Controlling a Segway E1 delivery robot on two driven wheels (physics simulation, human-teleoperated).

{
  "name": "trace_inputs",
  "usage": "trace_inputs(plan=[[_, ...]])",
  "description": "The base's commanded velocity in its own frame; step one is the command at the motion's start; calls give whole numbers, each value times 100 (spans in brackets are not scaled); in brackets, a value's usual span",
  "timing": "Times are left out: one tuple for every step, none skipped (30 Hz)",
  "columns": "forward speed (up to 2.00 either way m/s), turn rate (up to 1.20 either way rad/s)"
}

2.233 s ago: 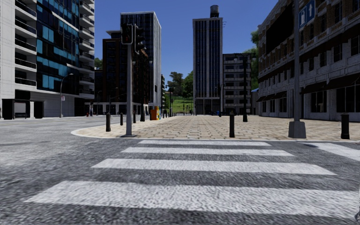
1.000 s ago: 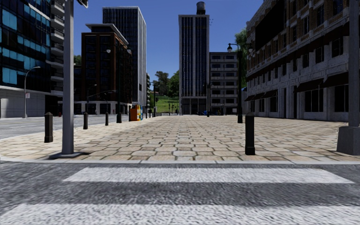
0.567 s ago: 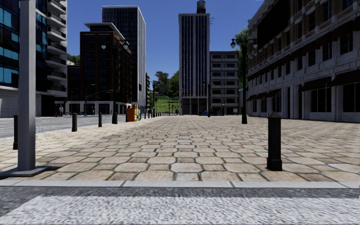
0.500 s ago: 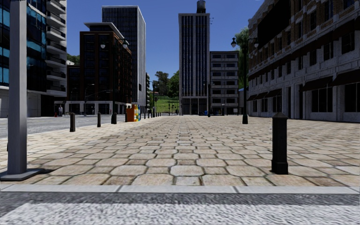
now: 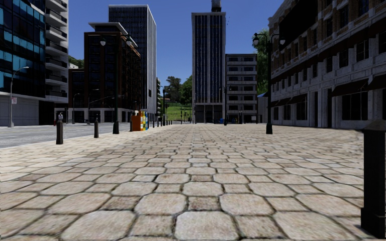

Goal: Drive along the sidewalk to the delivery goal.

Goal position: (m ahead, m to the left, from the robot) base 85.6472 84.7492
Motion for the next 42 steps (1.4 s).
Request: trace_inputs(plan=[[200, 0], [200, 0], [200, 0], [200, 0], [200, 0], [200, 0], [200, 0], [200, 0], [200, 0], [182, 0], [161, 0], [145, 0], [137, 0], [135, 0], [134, 0], [134, 0], [134, 0], [134, 0], [134, 0], [134, 0], [134, 0], [134, 0], [134, 0], [134, 0], [134, 0], [134, 0], [134, 0], [134, 0], [134, 0], [134, 0], [134, 0], [134, 0], [134, 0], [134, 0], [134, 0], [134, 0], [134, 0], [134, 0], [134, 0], [134, 0], [134, 0], [134, 0]])
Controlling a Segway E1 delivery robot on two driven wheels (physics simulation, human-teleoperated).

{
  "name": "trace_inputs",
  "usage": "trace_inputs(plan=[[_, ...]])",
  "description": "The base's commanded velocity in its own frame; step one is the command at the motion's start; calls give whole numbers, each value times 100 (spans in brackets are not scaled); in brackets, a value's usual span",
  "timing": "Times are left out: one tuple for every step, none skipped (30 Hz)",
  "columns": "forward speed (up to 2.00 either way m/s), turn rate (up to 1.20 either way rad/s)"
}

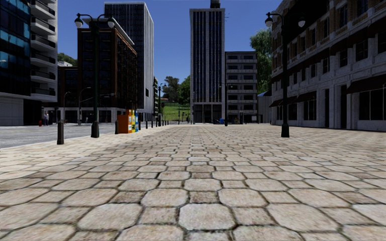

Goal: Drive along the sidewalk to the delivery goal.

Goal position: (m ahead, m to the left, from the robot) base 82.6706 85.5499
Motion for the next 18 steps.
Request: trace_inputs(plan=[[134, 0], [200, 0], [200, 0], [200, 0], [200, 0], [200, 0], [200, 0], [200, 0], [200, 0], [200, 0], [200, 0], [200, 0], [200, 0], [200, 0], [200, 0], [200, 0], [200, 0], [200, 0]])
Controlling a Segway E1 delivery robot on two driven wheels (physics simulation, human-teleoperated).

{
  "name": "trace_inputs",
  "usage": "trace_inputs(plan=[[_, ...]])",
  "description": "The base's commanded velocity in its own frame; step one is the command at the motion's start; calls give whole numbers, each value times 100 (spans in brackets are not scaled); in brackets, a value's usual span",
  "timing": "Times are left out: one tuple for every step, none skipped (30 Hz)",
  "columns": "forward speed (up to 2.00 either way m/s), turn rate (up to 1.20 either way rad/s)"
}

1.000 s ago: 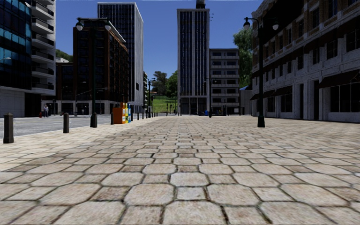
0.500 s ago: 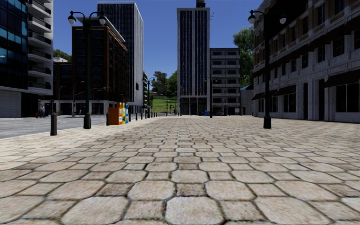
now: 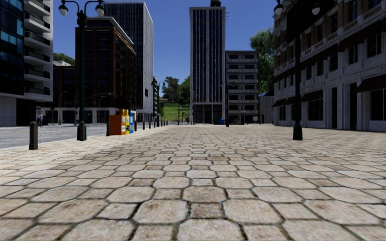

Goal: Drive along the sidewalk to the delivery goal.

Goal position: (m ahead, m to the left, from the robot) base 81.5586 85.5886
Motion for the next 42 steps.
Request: trace_inputs(plan=[[200, 0], [200, 0], [200, 0], [200, 0], [200, 0], [200, 0], [200, 0], [200, 0], [200, 0], [200, 0], [200, 0], [200, 0], [200, 0], [200, 0], [200, 0], [200, 0], [200, 0], [200, 0], [200, 0], [200, 0], [200, 0], [200, 0], [200, 0], [200, 0], [200, 0], [200, 0], [200, 0], [200, 0], [200, 0], [200, 0], [200, 0], [200, 0], [200, 0], [200, 0], [200, 0], [200, 0], [200, 0], [200, 0], [200, 0], [200, 0], [200, 0], [200, 0]])
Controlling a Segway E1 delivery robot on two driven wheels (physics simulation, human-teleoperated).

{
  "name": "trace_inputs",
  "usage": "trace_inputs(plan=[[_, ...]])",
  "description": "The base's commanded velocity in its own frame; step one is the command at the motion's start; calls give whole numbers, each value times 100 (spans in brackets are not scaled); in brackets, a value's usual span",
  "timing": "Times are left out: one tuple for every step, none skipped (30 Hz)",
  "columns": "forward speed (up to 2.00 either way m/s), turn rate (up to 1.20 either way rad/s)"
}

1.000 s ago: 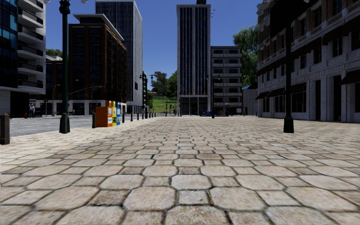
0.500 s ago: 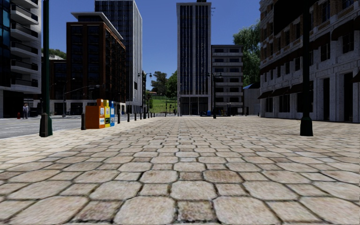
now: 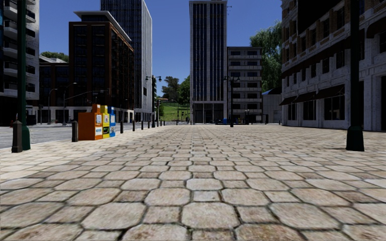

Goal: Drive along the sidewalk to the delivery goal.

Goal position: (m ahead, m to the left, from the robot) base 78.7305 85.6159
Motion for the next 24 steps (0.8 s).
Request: trace_inputs(plan=[[200, 0], [200, 0], [200, 0], [200, 0], [200, 0], [200, 0], [200, 0], [200, 0], [200, 0], [200, 0], [200, 0], [200, 0], [200, 0], [200, 0], [200, 0], [200, 0], [200, 0], [200, 0], [200, 0], [200, 0], [200, 0], [200, 0], [200, 0], [200, 0]])
